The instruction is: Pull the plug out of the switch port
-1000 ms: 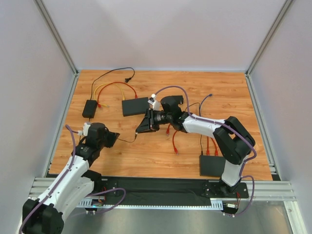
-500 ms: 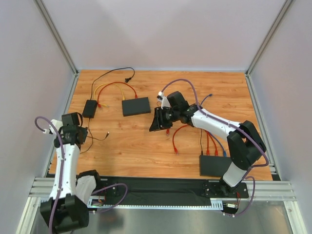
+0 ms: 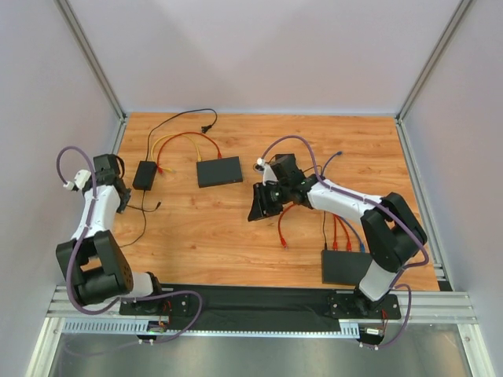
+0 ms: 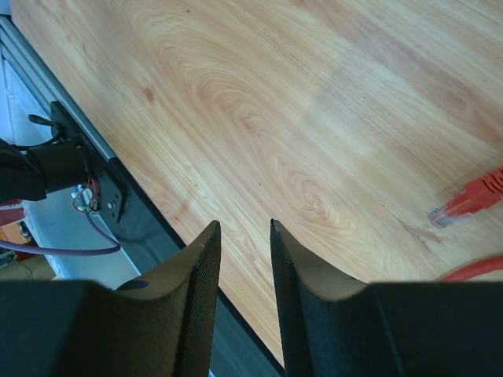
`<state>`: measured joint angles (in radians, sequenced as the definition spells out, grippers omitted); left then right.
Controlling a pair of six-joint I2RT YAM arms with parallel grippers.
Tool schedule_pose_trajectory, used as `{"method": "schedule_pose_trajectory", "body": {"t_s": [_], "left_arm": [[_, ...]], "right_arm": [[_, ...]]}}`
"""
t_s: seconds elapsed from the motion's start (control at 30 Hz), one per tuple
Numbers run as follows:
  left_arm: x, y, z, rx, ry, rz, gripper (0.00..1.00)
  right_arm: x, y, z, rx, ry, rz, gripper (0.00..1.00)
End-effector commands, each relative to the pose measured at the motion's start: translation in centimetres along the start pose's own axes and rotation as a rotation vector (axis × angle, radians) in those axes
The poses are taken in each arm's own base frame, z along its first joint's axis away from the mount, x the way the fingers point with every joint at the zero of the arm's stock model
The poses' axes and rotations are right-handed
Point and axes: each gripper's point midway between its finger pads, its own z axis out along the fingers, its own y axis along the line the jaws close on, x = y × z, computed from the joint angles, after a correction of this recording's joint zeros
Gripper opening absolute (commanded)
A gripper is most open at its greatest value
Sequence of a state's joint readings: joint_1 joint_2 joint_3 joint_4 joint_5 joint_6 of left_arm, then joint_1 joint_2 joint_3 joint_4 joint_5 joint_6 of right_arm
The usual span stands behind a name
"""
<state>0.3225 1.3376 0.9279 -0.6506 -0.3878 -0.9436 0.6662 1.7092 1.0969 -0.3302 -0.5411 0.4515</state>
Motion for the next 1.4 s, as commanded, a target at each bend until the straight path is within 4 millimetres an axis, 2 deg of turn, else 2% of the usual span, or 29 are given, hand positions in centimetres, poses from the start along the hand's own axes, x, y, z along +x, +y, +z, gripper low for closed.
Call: {"method": "schedule_pose_trajectory", "body": {"t_s": [0.0,0.1,0.13,0.27,0.3,0.37,0.4,0.47,0.5,0.57,0.67,0.7,0.73,0.77,0.8,0.83,0.87,0.93,0.97,1.03,1.07,1.1,1.13,1.17,1.2,1.23,1.27,1.33,1.37], "left_arm": [[-1.2,-0.4,1.3,-0.035,-0.038,-0.004,0.03],[-1.1,-0.8,2.5,-0.061,-0.023,0.003,0.09],[-1.4,-1.0,2.5,-0.063,-0.026,0.003,0.15],[-2.2,-0.7,2.5,-0.094,-0.045,0.042,0.17],[-2.6,-0.4,2.3,-0.103,-0.067,0.044,0.28],[-2.5,-0.1,2.1,-0.101,-0.074,0.044,0.41],[-3.0,-0.5,1.5,-0.071,-0.091,0.034,0.52],[-2.9,-0.2,1.0,-0.056,-0.096,0.035,0.61],[-3.2,-0.7,0.3,-0.012,-0.104,0.025,0.66],[-3.1,-1.1,-0.7,0.049,-0.101,0.029,0.69],[-1.2,-3.1,-1.9,0.213,-0.024,0.076,0.72],[-1.0,-5.5,-3.4,0.362,-0.005,0.073,0.71],[0.1,-5.8,-3.6,0.411,0.024,0.082,0.71],[-0.3,-7.6,-5.1,0.524,-0.007,0.087,0.68],[0.9,-8.5,-6.1,0.596,0.029,0.106,0.65],[1.5,-8.9,-6.6,0.628,0.033,0.120,0.65],[1.3,-9.8,-7.5,0.683,0.007,0.133,0.65],[2.3,-10.6,-8.5,0.735,0.018,0.164,0.66],[2.3,-12.0,-9.8,0.825,0.009,0.165,0.67],[3.3,-13.3,-10.9,0.892,0.028,0.168,0.70],[3.4,-14.4,-11.3,0.938,0.019,0.174,0.71],[3.8,-15.1,-11.6,0.962,0.022,0.189,0.72],[4.2,-16.5,-12.8,1.012,0.014,0.222,0.72],[4.9,-17.5,-12.3,1.019,0.022,0.249,0.73],[4.9,-18.8,-13.0,1.046,0.017,0.270,0.73],[5.8,-19.5,-13.1,1.066,0.029,0.310,0.72],[6.8,-20.7,-12.9,1.121,0.059,0.336,0.69],[8.2,-21.5,-12.6,1.182,0.079,0.368,0.68],[8.8,-22.2,-12.2,1.223,0.086,0.382,0.67]], "right_arm": [[0.2,-0.1,-1.3,0.033,-0.016,-0.047,0.33],[0.8,0.2,-2.2,0.033,-0.020,-0.042,0.33],[0.8,0.5,-2.7,0.025,-0.029,-0.046,0.33],[1.2,-0.3,-3.2,0.076,-0.033,-0.058,0.33],[1.2,-0.7,-3.4,0.102,-0.032,-0.062,0.33],[1.1,-0.8,-3.5,0.119,-0.033,-0.067,0.33],[0.9,-1.0,-3.6,0.131,-0.035,-0.059,0.33],[0.4,-0.8,-3.6,0.134,-0.043,-0.054,0.33],[0.4,-0.8,-3.6,0.137,-0.042,-0.047,0.33],[-0.3,-0.6,-3.5,0.140,-0.056,-0.032,0.33],[-1.6,-0.9,-3.0,0.170,-0.076,-0.015,0.35],[-2.0,-1.5,-2.6,0.200,-0.076,-0.004,0.36],[-2.5,-1.6,-2.5,0.213,-0.085,0.000,0.36],[-4.0,-1.1,-2.7,0.219,-0.113,-0.006,0.37],[-4.5,-1.9,-2.2,0.256,-0.115,-0.004,0.38],[-5.2,-2.0,-2.1,0.271,-0.123,-0.005,0.39],[-6.9,-1.3,-2.3,0.271,-0.155,-0.027,0.41],[-8.2,-2.0,-1.5,0.303,-0.165,-0.039,0.51],[-9.5,-2.1,-1.0,0.308,-0.180,-0.052,0.53],[-11.1,-1.9,-0.5,0.299,-0.189,-0.060,0.58],[-11.1,-3.0,0.7,0.311,-0.154,-0.048,0.58],[-12.9,-2.1,0.5,0.285,-0.182,-0.060,0.59],[-13.5,-2.2,0.8,0.283,-0.181,-0.060,0.60],[-13.9,-2.9,1.6,0.281,-0.173,-0.052,0.61],[-15.1,-2.4,1.6,0.259,-0.191,-0.065,0.62],[-15.8,-2.4,1.6,0.255,-0.204,-0.066,0.62],[-16.3,-3.4,2.0,0.264,-0.203,-0.053,0.63],[-17.7,-3.3,1.9,0.238,-0.223,-0.056,0.65],[-18.3,-4.2,2.0,0.235,-0.231,-0.045,0.67]]}}
